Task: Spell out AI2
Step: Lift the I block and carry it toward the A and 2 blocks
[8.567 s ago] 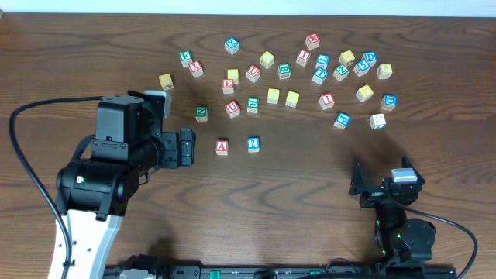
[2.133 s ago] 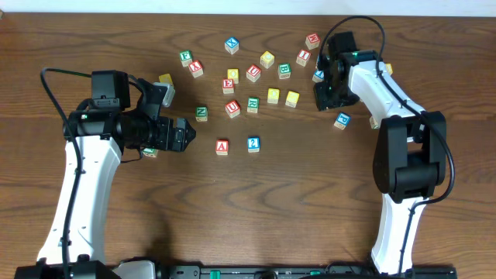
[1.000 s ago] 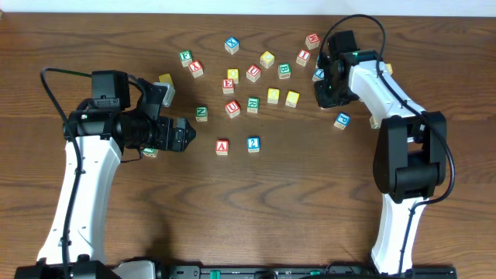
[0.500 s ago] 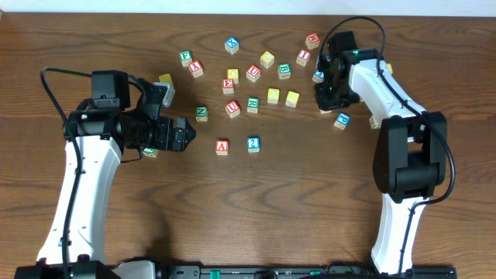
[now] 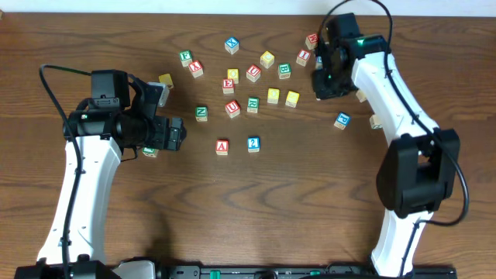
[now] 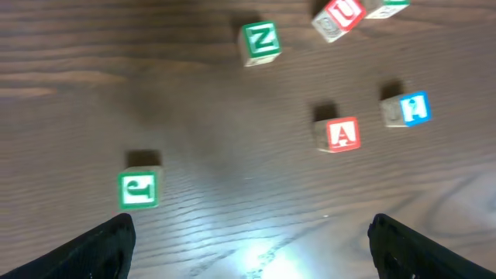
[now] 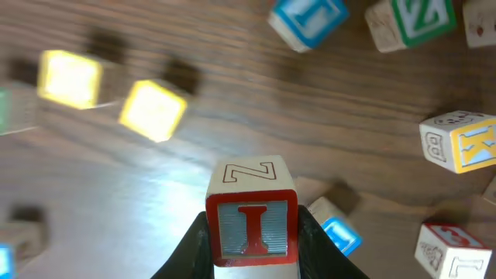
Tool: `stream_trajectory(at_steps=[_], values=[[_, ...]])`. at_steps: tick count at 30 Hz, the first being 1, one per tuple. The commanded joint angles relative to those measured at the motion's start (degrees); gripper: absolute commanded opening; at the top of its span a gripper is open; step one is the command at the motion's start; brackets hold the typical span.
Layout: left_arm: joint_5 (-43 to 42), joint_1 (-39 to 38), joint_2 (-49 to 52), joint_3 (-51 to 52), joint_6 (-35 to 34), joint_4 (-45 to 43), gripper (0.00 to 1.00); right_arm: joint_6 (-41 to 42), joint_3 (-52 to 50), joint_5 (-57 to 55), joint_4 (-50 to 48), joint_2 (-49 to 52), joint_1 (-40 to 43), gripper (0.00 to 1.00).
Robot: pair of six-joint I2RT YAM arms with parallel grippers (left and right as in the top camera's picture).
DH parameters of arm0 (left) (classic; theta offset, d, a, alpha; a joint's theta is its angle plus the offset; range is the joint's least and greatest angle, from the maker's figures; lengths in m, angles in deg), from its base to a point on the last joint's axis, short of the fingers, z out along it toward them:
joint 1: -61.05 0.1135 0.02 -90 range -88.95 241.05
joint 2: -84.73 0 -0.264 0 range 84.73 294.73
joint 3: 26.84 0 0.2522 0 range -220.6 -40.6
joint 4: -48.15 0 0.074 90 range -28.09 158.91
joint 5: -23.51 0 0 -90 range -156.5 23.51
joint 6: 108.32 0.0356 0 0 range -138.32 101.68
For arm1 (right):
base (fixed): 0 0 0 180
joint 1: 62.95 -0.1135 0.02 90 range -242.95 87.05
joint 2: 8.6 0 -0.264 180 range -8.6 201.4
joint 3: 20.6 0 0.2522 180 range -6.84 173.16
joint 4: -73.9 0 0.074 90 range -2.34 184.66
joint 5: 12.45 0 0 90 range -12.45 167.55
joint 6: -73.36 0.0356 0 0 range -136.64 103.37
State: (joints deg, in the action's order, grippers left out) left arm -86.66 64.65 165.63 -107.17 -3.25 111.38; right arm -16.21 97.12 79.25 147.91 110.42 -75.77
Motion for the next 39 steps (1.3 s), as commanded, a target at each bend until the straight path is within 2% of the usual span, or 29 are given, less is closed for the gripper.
stream_trajectory(at_steps=[1, 7, 8, 10, 18, 28, 39], values=[[6.54, 0.26, 0.0, -0.31, 0.55, 0.13, 0.94, 2.14, 1.27, 0.37, 0.7, -3.74, -3.34, 0.09], [13.2, 0.26, 0.0, -0.31, 0.55, 0.13, 0.95, 3.91, 1.27, 0.37, 1.7, -5.57, -9.07, 0.07], [14.29, 0.26, 0.0, -0.31, 0.52, 0.13, 0.98, 4.72, 1.27, 0.35, 1.81, -5.68, -10.43, 0.06], [15.56, 0.26, 0.0, -0.31, 0.52, 0.13, 0.98, 5.38, 1.27, 0.37, 1.99, -5.77, -12.35, 0.06], [16.02, 0.26, 0.0, -0.31, 0.52, -0.09, 0.98, 7.34, 1.27, 0.39, 2.1, -5.95, -21.05, 0.04], [16.96, 0.37, 0.0, -0.31, 0.31, -0.44, 0.98, 12.9, 1.27, 0.28, 1.92, -5.95, -28.13, 0.02], [16.28, 0.52, 0.0, -0.31, 0.33, -0.39, 0.98, 18.53, 1.27, -1.66, 1.92, -5.95, -31.65, 0.01]])
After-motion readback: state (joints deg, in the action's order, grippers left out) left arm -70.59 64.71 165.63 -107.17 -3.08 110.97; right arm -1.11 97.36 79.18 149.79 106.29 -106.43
